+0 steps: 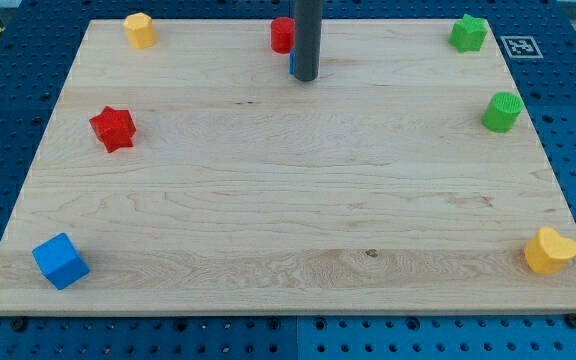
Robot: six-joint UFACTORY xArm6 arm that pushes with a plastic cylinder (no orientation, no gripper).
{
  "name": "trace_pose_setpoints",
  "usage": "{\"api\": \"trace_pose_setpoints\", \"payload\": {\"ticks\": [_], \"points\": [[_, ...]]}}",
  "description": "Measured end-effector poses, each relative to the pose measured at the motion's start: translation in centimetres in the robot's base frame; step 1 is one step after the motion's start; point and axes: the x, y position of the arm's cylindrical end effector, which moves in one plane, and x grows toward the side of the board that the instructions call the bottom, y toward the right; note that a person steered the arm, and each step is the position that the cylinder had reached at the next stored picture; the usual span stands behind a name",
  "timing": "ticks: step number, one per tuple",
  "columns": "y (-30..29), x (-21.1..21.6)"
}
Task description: Move the arm to the bottom of the green circle
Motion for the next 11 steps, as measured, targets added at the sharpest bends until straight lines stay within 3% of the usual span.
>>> {"api": "trace_pose_setpoints", "payload": {"ticks": [1, 3, 4, 5, 7, 8, 11], "points": [[0.0, 0.7], [-1.4, 12.3], [-3.7, 16.2], [-8.3, 16.8], [-8.8, 16.8], [-2.2, 16.3], [27.9, 15.1]]}}
